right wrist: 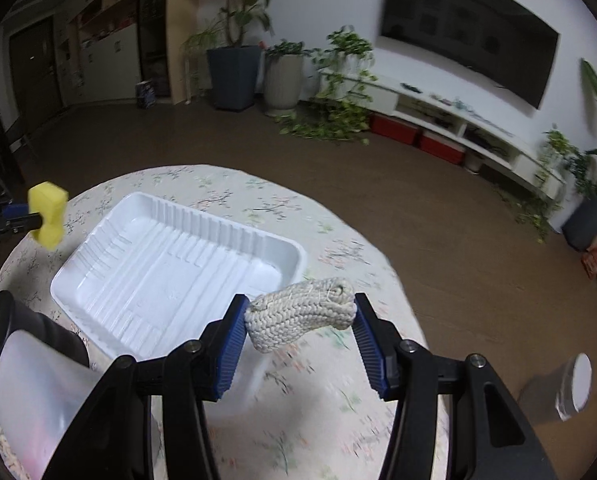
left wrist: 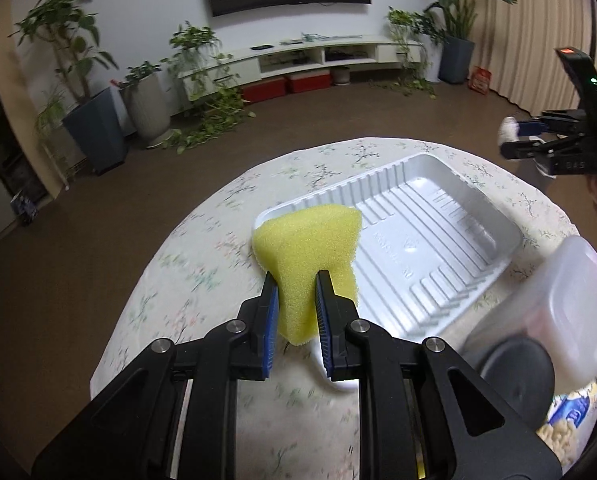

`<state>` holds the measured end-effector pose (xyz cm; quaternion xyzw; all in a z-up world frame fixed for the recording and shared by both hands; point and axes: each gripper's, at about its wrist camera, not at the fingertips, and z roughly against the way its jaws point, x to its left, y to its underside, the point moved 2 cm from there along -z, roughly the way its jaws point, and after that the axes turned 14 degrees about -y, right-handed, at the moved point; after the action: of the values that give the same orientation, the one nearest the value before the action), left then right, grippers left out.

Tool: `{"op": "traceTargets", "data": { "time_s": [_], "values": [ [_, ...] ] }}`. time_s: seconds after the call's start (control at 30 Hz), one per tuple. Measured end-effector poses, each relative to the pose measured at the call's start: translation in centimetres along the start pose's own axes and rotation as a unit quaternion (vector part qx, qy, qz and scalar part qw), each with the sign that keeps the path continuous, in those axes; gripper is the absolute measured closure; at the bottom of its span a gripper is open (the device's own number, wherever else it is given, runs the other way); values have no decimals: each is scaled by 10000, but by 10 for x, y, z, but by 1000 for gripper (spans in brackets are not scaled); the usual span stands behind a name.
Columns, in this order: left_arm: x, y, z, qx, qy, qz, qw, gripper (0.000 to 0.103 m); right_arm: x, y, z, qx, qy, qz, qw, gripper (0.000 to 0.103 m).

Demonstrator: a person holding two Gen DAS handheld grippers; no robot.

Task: Organize soft objects
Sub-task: 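Carry the yellow sponge and knitted scrubber over the white plastic tray with both tools, then open the left tool to drop the sponge while the right tool releases the scrubber into the tray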

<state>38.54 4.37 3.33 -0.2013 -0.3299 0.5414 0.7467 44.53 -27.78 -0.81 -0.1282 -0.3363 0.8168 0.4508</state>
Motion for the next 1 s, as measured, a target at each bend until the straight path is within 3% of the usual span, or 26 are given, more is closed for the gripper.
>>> {"op": "traceTargets", "data": {
  "time_s": [0.17,0.57,1.0],
  "values": [
    [-17,-6,-29,228,232,-215,9992,87,11,-7,-33,179,-225,229,9993,48],
    [-35,-6,-73,544,380,-337,9972,87,20,-13,-90,665,-655,432,9947,48],
    [-33,-9,-88,632,346,-201,9972,81,22,1,-120,918,-580,551,9926,48]
  ]
}}
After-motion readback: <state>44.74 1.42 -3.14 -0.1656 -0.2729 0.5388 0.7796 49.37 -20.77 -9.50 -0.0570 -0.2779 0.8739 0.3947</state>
